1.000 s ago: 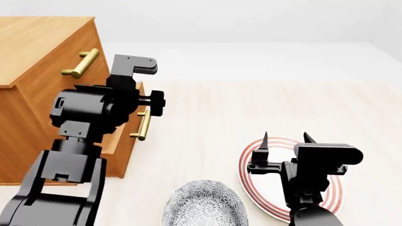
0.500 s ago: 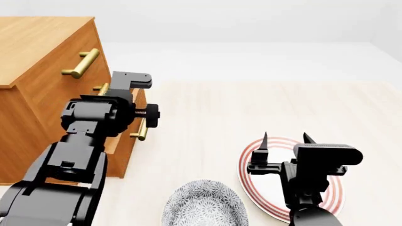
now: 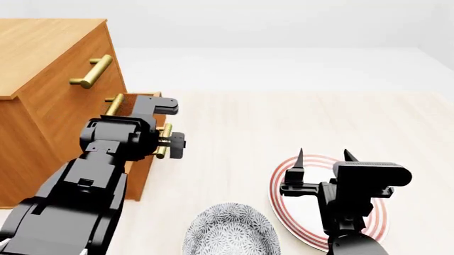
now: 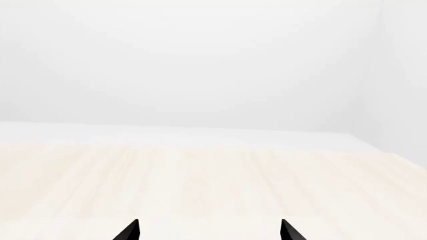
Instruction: Open the bottom drawer of the cabinet.
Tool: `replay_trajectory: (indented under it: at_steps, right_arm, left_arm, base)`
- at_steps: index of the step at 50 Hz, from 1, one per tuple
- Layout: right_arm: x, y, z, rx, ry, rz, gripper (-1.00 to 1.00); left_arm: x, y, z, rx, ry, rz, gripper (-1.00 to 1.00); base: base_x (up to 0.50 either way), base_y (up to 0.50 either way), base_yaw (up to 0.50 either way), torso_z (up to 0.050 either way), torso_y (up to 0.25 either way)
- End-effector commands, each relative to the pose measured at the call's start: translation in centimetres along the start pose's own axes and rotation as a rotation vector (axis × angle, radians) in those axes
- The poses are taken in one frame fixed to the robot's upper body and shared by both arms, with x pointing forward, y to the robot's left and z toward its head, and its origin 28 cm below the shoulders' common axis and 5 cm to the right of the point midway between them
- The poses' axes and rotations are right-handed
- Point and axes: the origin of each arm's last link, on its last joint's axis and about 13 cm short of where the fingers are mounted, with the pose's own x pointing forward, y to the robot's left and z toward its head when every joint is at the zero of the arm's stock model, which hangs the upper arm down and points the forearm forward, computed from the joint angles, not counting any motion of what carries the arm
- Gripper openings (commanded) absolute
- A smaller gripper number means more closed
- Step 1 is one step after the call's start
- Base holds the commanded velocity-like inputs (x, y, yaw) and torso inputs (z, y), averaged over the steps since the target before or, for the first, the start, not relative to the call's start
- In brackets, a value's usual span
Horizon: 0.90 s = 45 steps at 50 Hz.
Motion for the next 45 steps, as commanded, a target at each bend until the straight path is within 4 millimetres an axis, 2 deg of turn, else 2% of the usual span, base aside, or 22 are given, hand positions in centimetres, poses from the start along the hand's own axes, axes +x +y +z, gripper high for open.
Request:
replay_trajectory:
  at_steps: [1, 15, 37, 45]
  right_arm:
    - [0.0, 0.0, 0.0, 0.000, -0.002, -0.002, 1.00]
    - [0.0, 0.0, 0.0, 0.001, 0.000, -0.004, 1.00]
    - [-0.2, -0.3, 0.1, 0.001, -0.004, -0.009, 1.00]
    - [-0.1, -0.4, 0.2, 0.000, -0.004, -0.013, 1.00]
  left_arm:
    - [-0.1, -0.4, -0.1, 0.005, 0.020, -0.084, 1.00]
    - [-1.3, -2.0, 0.0, 0.038, -0.011, -0.184, 1.00]
    - [-1.7, -5.9, 0.5, 0.083, -0.030, -0.309, 1.00]
    - [-1.8, -6.5, 0.7, 0.084, -0.035, -0.352, 1.00]
  base:
    - [0.00, 0.00, 0.00, 0.000, 0.000]
    - [0.00, 0.00, 0.00, 0.000, 0.000]
    - [0.00, 0.00, 0.00, 0.000, 0.000]
    - [0.00, 0.00, 0.00, 0.000, 0.000]
